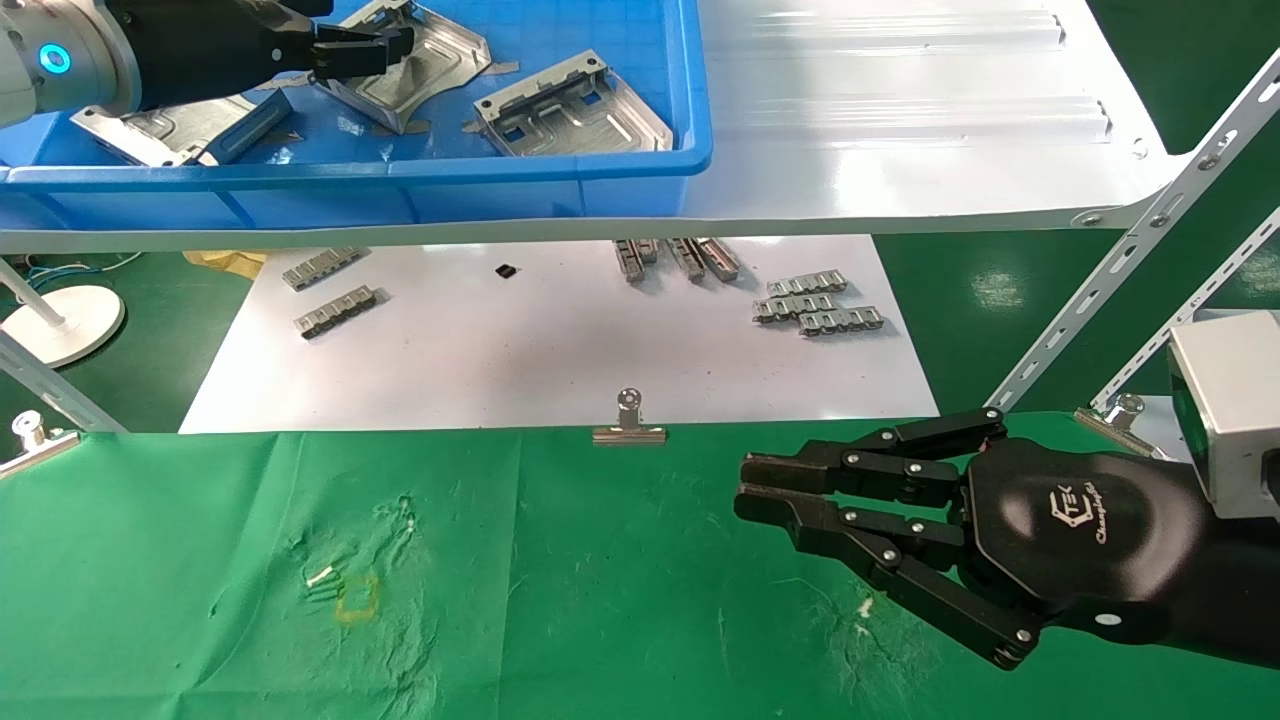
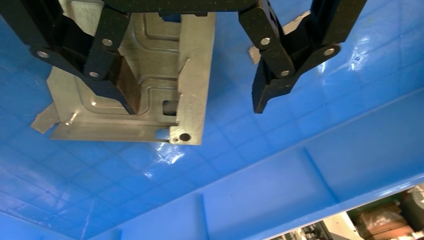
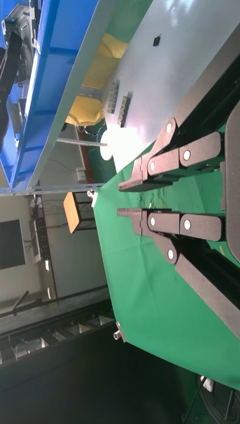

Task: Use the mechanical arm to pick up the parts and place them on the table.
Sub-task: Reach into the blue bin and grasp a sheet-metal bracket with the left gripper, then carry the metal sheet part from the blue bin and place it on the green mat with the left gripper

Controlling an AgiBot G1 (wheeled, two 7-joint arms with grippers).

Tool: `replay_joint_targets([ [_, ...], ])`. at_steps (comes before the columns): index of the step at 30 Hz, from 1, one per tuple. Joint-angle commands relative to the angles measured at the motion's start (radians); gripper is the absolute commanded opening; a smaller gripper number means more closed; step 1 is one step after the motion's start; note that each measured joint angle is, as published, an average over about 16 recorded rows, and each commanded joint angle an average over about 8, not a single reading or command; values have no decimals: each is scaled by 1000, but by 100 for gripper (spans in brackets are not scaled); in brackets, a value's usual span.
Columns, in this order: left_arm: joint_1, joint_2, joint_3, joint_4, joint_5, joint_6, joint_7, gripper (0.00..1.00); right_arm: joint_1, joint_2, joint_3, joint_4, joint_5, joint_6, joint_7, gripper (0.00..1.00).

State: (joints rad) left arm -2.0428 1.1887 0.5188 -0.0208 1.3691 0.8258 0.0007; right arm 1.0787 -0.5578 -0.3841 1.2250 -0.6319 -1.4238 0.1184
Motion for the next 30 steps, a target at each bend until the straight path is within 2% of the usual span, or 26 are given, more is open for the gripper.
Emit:
replay_joint_targets([
  [1,-3,2,2,3,4,1,3,0,0,0,0,0,0,0,0,100],
  [18,-11,-6,10,21,15,37,0,0,0,0,0,0,0,0,0,100],
  [30,-30,-47,-13,-3,-19,94,19,0,0,0,0,0,0,0,0,100],
])
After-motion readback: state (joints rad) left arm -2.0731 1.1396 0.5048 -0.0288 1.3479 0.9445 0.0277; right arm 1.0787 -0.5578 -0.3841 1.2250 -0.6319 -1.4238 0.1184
